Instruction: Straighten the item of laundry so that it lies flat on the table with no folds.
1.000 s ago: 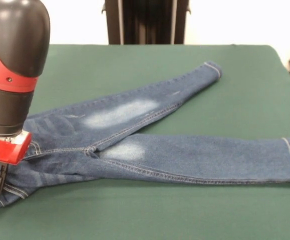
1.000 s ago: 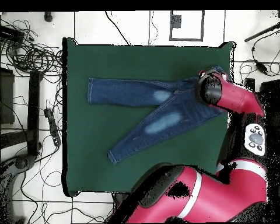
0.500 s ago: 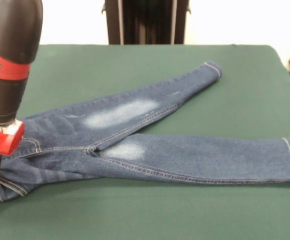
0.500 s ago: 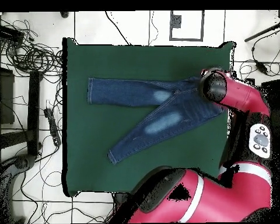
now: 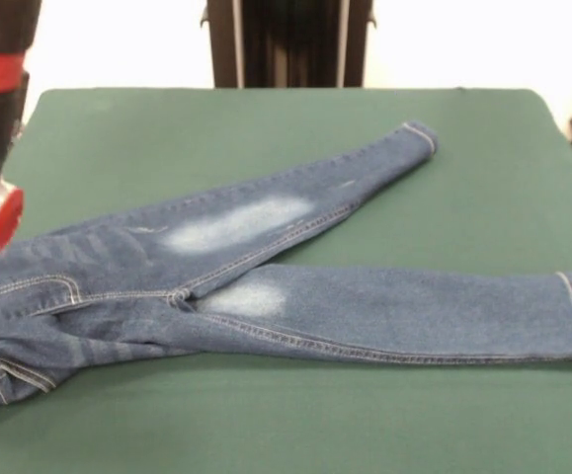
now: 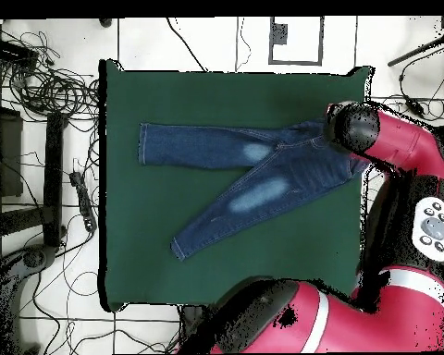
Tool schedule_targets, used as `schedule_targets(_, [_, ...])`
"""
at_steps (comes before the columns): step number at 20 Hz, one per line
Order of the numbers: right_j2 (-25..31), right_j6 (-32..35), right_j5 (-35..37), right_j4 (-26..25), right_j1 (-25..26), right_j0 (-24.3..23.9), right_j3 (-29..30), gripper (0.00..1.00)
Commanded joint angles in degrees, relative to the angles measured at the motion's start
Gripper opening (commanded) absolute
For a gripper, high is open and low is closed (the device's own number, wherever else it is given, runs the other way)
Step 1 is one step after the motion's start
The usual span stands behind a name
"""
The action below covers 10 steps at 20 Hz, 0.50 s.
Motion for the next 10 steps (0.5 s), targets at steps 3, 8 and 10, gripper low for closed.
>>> schedule_targets(3, [4.0,8.4,14.6,3.9,-0.6,2.7,-1.5,1.00])
schedule_targets(8, [3.6,13.5,16.4,5.9,-0.2,4.0,-1.4,1.00])
schedule_targets(10, [2.6,15.5,17.5,6.6,0.0,4.9,-1.8,1.00])
